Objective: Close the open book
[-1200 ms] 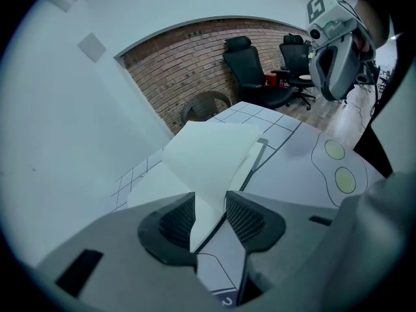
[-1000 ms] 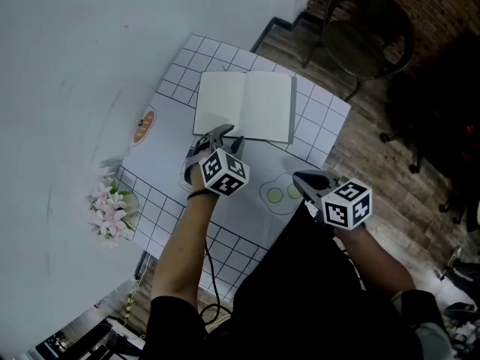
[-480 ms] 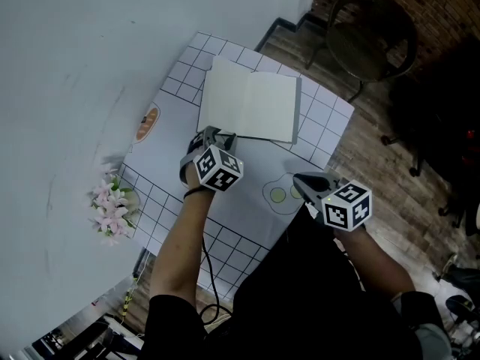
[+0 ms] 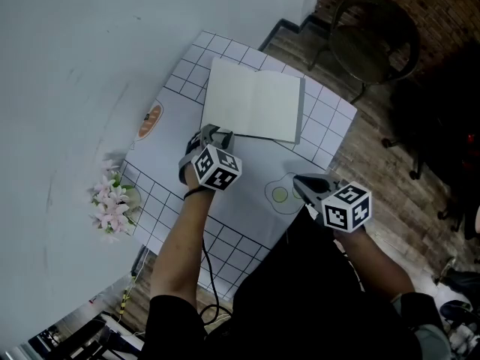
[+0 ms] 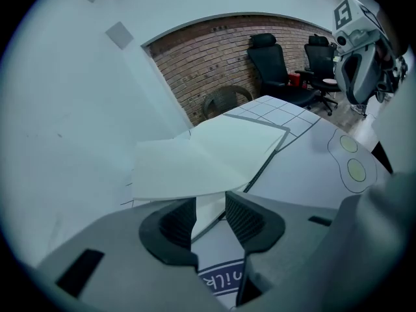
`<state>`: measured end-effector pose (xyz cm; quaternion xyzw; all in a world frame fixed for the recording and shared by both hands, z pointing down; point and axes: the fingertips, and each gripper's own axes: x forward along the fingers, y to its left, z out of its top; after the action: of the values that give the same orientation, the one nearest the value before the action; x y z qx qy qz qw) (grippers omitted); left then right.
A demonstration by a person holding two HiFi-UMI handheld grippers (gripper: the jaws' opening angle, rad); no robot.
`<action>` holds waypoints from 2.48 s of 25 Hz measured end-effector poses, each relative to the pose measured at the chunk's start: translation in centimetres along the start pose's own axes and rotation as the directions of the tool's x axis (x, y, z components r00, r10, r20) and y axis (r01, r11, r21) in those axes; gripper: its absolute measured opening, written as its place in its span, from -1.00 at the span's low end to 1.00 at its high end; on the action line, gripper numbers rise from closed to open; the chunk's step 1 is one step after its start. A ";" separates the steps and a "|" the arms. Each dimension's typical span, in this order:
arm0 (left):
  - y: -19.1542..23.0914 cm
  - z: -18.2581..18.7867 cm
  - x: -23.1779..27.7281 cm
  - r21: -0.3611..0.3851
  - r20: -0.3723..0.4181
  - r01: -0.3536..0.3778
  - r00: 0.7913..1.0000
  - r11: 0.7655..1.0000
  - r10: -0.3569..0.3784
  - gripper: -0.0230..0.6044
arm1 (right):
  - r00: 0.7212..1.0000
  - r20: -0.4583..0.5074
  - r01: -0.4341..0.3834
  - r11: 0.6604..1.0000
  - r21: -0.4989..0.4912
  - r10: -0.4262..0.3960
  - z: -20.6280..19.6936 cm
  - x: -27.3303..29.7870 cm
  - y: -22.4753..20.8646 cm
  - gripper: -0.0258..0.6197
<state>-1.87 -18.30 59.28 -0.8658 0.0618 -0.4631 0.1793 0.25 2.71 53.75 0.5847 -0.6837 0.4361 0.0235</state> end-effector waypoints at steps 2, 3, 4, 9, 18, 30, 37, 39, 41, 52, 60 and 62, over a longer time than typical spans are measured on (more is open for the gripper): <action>0.4 -0.5 0.0 -0.022 -0.006 -0.005 1.000 1.000 0.005 -0.47 | 1.000 -0.005 -0.004 1.000 -0.001 0.004 -0.2 0.1 0.2 -0.92; 0.7 -0.7 -0.1 -0.029 -0.010 -0.010 1.000 1.000 0.009 -0.48 | 1.000 -0.006 -0.005 1.000 -0.001 0.005 -0.3 0.1 0.3 -0.92; 0.8 -1.0 -0.1 -0.030 -0.015 -0.015 1.000 0.999 0.015 -0.48 | 1.000 -0.008 -0.005 1.000 -0.001 0.005 -0.4 0.1 0.3 -0.92; 1.1 -1.7 -0.2 -0.040 -0.018 -0.025 1.000 0.999 0.024 -0.48 | 1.000 -0.012 0.001 1.000 0.004 -0.001 -0.8 0.0 0.1 -0.92; 0.9 -0.7 0.2 -0.275 0.106 0.091 0.992 0.957 -0.063 -0.47 | 1.000 -0.020 0.006 1.000 0.013 -0.005 -1.6 0.0 -0.1 -0.92; 2.4 -0.7 0.1 -0.527 0.121 0.116 0.991 0.842 -0.061 -0.47 | 1.000 -0.026 0.013 1.000 0.016 -0.013 -2.0 -0.3 -0.2 -0.92; 1.3 -0.9 -1.2 -0.388 0.096 -0.004 0.994 0.922 0.045 -0.39 | 1.000 -0.020 0.004 1.000 0.019 -0.004 -1.6 -0.2 0.1 -0.92; 1.0 -0.2 -1.8 -0.307 0.089 -0.061 0.992 0.950 0.092 -0.36 | 1.000 -0.016 -0.003 1.000 0.016 0.003 -1.3 -0.2 0.3 -0.92; 1.7 0.0 -2.5 -0.309 0.081 -0.124 0.984 0.943 0.156 -0.34 | 1.000 -0.012 -0.006 1.000 0.010 0.007 -0.9 -0.3 0.2 -0.92; -3.2 3.8 -0.1 -0.083 0.107 0.038 0.994 0.996 -0.029 -0.31 | 1.000 -0.015 0.006 1.000 0.025 -0.006 -1.3 -1.5 -1.1 -0.92; -4.7 6.1 2.4 0.031 0.068 0.078 0.994 0.996 -0.080 -0.24 | 1.000 -0.006 0.027 0.998 0.053 -0.026 -1.7 -2.5 -2.6 -0.92; -3.9 6.3 2.2 0.020 0.076 0.053 0.996 0.998 -0.055 -0.25 | 1.000 -0.005 0.028 0.998 0.055 -0.028 -1.7 -2.7 -2.8 -0.92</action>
<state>4.36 -13.70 59.21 -0.8827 0.0271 -0.4346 0.1768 2.59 6.08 54.94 0.5937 -0.6631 0.4557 0.0146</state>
